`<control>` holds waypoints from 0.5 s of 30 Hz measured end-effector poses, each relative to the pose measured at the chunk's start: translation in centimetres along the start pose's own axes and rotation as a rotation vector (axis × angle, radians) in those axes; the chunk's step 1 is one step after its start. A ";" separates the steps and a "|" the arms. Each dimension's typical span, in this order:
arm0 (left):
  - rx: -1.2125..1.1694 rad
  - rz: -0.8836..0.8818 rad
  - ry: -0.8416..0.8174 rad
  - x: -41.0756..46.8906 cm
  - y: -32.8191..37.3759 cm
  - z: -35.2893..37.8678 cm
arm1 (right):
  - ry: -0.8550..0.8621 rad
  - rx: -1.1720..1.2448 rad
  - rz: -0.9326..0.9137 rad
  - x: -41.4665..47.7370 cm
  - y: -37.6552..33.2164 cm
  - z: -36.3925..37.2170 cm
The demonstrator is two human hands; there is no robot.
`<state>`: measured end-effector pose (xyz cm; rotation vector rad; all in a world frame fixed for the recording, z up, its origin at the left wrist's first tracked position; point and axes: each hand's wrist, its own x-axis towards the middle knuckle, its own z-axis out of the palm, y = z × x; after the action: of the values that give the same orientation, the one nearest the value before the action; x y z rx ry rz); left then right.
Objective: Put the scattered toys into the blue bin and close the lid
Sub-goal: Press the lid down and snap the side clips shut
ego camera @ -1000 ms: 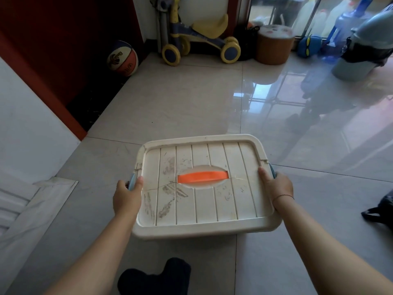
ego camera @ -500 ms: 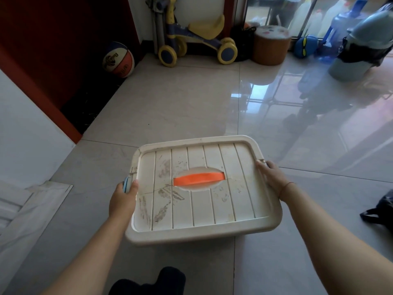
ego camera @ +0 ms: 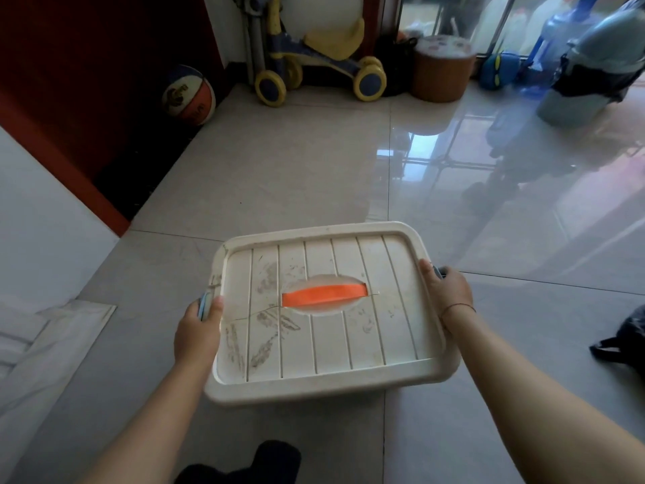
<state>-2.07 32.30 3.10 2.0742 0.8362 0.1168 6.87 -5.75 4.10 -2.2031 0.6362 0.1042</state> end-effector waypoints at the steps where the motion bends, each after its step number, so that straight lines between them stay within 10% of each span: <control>1: -0.010 -0.007 -0.004 0.0 0.0 0.0 | -0.013 0.034 -0.014 -0.1 0.1 -0.1; 15: 0.373 0.068 0.102 -0.2 0.9 0.9 | 0.059 -0.231 0.044 -2.6 -0.8 1.6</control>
<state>-1.39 31.21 3.30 2.4647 0.9023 0.1108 5.17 -3.05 4.34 -2.4222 0.7364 0.1424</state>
